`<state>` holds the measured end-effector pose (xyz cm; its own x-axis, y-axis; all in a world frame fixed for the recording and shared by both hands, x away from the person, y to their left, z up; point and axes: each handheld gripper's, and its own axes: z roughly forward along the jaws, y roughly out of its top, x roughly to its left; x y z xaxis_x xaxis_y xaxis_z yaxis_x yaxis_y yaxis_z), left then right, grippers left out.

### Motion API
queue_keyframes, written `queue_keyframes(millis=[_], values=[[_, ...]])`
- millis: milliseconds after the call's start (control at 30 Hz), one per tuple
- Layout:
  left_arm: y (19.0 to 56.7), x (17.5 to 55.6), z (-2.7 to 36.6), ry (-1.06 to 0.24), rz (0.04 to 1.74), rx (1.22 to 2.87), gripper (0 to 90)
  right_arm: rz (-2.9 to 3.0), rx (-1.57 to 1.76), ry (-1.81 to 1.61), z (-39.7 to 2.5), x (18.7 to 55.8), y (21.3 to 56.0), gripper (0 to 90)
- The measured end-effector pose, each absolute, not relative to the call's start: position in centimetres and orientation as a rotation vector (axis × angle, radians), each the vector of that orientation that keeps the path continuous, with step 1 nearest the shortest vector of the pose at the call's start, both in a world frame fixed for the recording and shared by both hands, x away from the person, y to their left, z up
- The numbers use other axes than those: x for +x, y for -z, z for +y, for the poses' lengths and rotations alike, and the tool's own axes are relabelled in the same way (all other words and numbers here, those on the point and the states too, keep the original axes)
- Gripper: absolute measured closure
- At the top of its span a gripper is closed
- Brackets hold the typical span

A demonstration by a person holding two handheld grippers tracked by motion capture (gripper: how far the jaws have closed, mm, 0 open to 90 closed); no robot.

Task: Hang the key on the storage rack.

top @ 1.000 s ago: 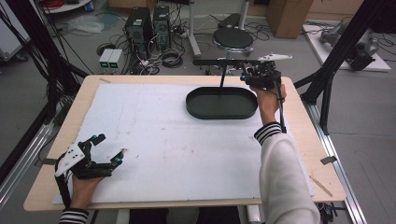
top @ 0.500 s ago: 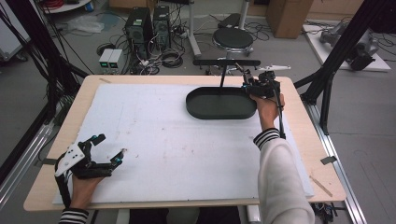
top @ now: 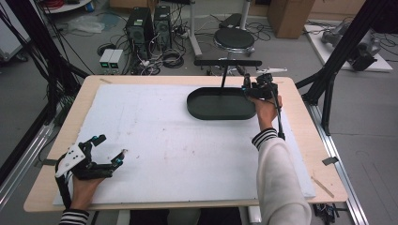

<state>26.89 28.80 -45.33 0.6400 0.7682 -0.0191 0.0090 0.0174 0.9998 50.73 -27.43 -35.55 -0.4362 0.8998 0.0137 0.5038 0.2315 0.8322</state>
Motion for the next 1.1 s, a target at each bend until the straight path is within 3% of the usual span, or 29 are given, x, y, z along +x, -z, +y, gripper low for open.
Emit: queue_keyframes(millis=[167, 300, 500, 800, 1100], values=[[45.3, 26.9, 28.8, -0.668, 0.699, 1.446, 1.9, 2.02, 1.287, -1.111, -28.0, 50.7, 35.6, 35.3], [45.3, 27.0, 28.8, -0.665, 0.703, 1.443, 1.9, 2.032, 1.266, -1.199, -28.5, 50.3, 35.7, 18.2], [45.3, 27.0, 28.9, -0.658, 0.709, 1.444, 1.9, 1.956, 1.15, -1.311, -29.3, 46.6, 34.9, 0.3], [45.3, 27.1, 28.9, -0.659, 0.718, 1.445, 1.9, 1.906, 0.957, -1.499, -31.8, 40.8, 34.4, 0.3], [45.3, 27.2, 28.9, -0.646, 0.729, 1.445, 1.8, 1.855, 0.814, -1.649, -34.7, 33.4, 38.0, 0.3]])
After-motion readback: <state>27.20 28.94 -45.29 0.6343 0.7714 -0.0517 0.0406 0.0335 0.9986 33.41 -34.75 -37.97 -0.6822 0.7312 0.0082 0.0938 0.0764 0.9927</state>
